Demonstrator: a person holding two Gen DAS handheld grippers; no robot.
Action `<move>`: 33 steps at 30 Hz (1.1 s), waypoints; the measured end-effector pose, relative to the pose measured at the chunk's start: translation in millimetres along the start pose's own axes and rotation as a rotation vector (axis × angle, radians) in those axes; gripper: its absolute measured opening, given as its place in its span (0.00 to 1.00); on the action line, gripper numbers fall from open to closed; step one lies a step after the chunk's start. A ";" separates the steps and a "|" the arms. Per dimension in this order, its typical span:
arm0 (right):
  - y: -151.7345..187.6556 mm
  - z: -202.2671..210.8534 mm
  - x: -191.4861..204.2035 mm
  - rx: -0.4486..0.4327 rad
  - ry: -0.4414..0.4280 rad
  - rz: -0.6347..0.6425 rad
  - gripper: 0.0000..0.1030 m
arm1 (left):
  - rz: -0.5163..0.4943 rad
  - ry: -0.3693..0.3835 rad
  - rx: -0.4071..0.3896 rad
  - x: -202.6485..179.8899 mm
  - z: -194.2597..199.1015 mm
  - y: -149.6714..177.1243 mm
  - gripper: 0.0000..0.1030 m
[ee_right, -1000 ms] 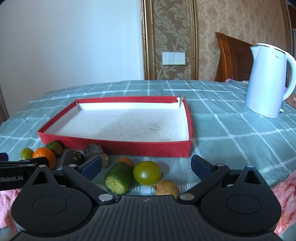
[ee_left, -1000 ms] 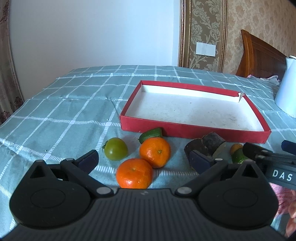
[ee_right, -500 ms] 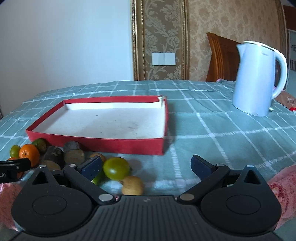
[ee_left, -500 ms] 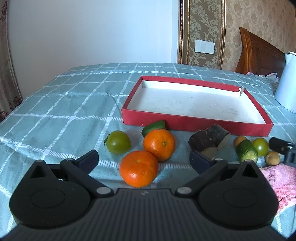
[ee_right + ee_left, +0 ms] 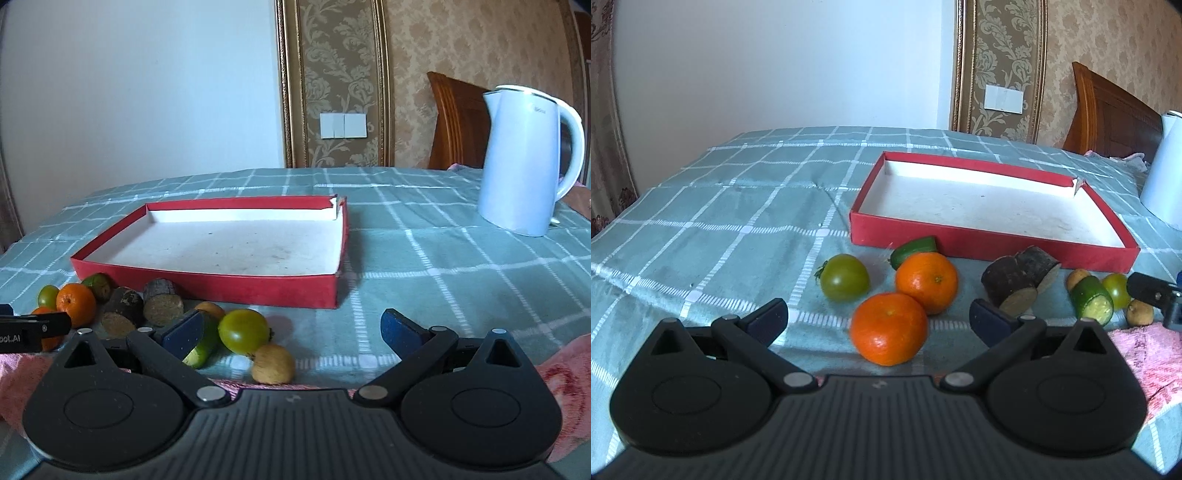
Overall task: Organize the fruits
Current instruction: 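Move the right gripper toward the green tomato beside the cucumber piece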
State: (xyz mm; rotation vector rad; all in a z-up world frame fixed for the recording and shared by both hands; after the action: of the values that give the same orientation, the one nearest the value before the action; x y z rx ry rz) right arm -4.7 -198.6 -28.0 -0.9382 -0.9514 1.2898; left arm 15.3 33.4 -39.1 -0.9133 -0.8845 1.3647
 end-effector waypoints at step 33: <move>4.6 -20.5 12.4 0.050 -0.007 0.029 0.73 | 0.023 0.020 0.011 5.9 1.4 2.1 1.00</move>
State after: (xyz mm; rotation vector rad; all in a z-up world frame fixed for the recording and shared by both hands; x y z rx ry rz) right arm 13.6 -186.6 -38.6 -0.9125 -0.9096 1.3363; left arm 13.3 39.3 -40.5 -0.9296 -0.8528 1.3765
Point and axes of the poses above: each gripper's, at about its wrist camera, not at the fingertips, and z roughly against the way its jaws point, x to its left, y to its underside, the point moved 2 cm from there along -z, roughly the way its jaws point, and after that the axes turned 10 degrees about -x, right-handed, at the moved point
